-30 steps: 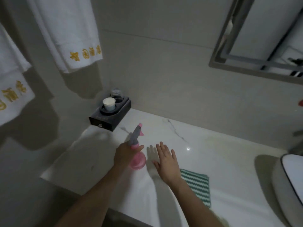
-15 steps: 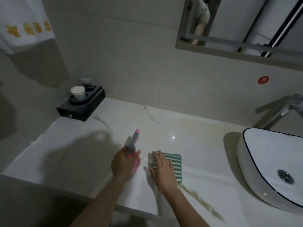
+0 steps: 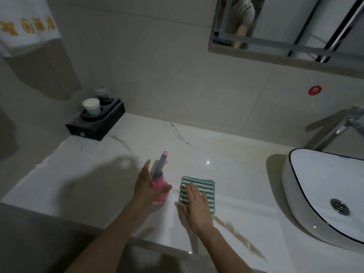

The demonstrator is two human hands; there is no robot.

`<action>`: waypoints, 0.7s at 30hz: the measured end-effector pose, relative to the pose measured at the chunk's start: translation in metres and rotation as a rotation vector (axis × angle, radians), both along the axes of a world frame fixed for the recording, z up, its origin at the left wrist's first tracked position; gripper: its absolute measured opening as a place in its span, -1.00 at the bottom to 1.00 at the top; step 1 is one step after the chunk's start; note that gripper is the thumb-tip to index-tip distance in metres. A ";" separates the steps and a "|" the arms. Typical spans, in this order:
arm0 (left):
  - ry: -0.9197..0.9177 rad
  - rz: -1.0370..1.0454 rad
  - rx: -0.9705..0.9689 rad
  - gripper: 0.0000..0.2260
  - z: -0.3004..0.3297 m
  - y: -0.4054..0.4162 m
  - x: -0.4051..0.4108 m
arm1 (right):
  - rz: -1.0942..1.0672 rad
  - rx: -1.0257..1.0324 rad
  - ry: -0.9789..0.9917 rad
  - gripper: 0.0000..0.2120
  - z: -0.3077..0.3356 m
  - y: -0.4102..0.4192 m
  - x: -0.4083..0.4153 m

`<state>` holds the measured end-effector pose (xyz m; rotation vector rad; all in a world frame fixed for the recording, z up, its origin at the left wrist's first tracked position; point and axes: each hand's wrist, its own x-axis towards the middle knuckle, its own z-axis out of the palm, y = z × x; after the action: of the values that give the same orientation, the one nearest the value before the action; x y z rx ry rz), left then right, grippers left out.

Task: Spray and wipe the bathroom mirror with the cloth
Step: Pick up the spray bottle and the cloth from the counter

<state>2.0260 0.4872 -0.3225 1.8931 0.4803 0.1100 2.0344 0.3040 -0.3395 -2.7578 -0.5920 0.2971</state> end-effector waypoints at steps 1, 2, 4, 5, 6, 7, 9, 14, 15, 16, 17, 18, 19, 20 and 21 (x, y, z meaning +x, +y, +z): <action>0.003 -0.065 0.092 0.14 0.000 0.011 0.003 | 0.006 0.008 -0.004 -0.11 0.003 0.000 0.001; 0.020 -0.121 0.139 0.21 0.001 0.020 0.006 | 0.010 0.013 -0.008 -0.08 0.004 0.001 0.003; 0.045 -0.205 0.133 0.30 0.004 0.032 0.011 | 0.004 0.016 -0.017 -0.05 0.005 0.002 0.007; 0.041 -0.236 0.109 0.34 0.005 0.035 0.014 | -0.002 0.017 -0.023 -0.05 0.004 0.003 0.008; 0.032 -0.264 0.083 0.35 0.006 0.035 0.017 | -0.005 0.015 -0.023 -0.05 0.003 0.003 0.008; 0.028 -0.289 0.058 0.35 0.005 0.035 0.019 | -0.005 0.014 -0.021 -0.06 0.002 0.004 0.008; 0.015 -0.347 0.004 0.31 0.001 0.032 0.023 | -0.008 0.018 -0.011 -0.14 -0.001 0.006 0.008; -0.075 -0.414 -0.133 0.14 -0.009 0.024 0.029 | -0.025 0.022 -0.019 -0.40 -0.007 0.009 0.008; -0.096 -0.401 -0.157 0.12 -0.011 0.023 0.030 | -0.027 0.027 -0.020 -0.39 -0.008 0.010 0.009; -0.117 -0.386 -0.176 0.08 -0.011 0.020 0.031 | -0.027 0.030 -0.020 -0.39 -0.008 0.010 0.009; -0.139 -0.371 -0.189 0.03 -0.012 0.018 0.032 | -0.025 0.034 -0.022 -0.40 -0.007 0.010 0.010; -0.159 -0.351 -0.187 -0.03 -0.012 0.014 0.034 | -0.023 0.038 -0.028 -0.40 -0.007 0.009 0.011; -0.189 -0.337 -0.178 -0.10 -0.014 0.011 0.035 | -0.025 0.039 -0.033 -0.40 -0.007 0.008 0.012; -0.211 -0.322 -0.158 -0.14 -0.015 0.008 0.035 | -0.029 0.040 -0.037 -0.40 -0.007 0.007 0.013; -0.243 -0.305 -0.154 -0.16 -0.017 0.005 0.036 | -0.034 0.037 -0.037 -0.39 -0.007 0.006 0.013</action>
<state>2.0623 0.4920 -0.3391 1.7511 0.0314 0.0960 2.0477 0.3101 -0.3464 -2.7407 -0.5530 0.2252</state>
